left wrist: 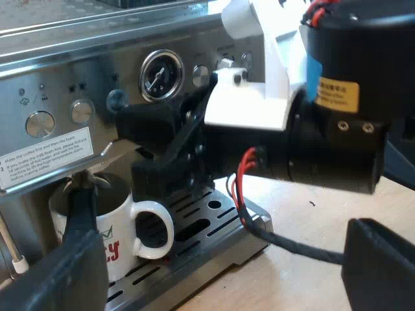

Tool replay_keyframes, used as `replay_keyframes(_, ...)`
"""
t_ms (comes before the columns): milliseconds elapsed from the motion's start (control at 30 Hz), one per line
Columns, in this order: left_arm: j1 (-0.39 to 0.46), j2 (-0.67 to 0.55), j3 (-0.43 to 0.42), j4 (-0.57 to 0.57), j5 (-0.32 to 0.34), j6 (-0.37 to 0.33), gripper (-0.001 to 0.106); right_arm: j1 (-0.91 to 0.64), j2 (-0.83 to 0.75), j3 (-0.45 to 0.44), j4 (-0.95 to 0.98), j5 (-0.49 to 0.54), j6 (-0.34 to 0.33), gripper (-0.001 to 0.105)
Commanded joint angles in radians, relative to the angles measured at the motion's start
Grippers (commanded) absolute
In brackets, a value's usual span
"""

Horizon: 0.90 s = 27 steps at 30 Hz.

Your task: Place mug into machine

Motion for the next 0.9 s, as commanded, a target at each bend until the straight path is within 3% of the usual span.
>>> replay_keyframes(33, -0.001, -0.007, -0.009, -0.012, 0.007, 0.001, 0.086, -0.014, -0.007, -0.018, -0.016, -0.002, -0.014, 0.0)
replay_keyframes(333, -0.001, -0.007, -0.009, -0.012, 0.007, 0.001, 0.086, -0.021, 0.011, -0.063, -0.014, -0.025, -0.012, 0.0)
replay_keyframes(500, -0.001, -0.007, -0.009, -0.012, 0.007, 0.001, 0.086, -0.021, 0.011, -0.068, -0.014, 0.045, -0.012, 0.0)
replay_keyframes(900, -0.001, -0.007, -0.009, -0.012, 0.007, 0.001, 0.086, -0.01, 0.001, -0.068, 0.016, 0.066, -0.012, 0.0)
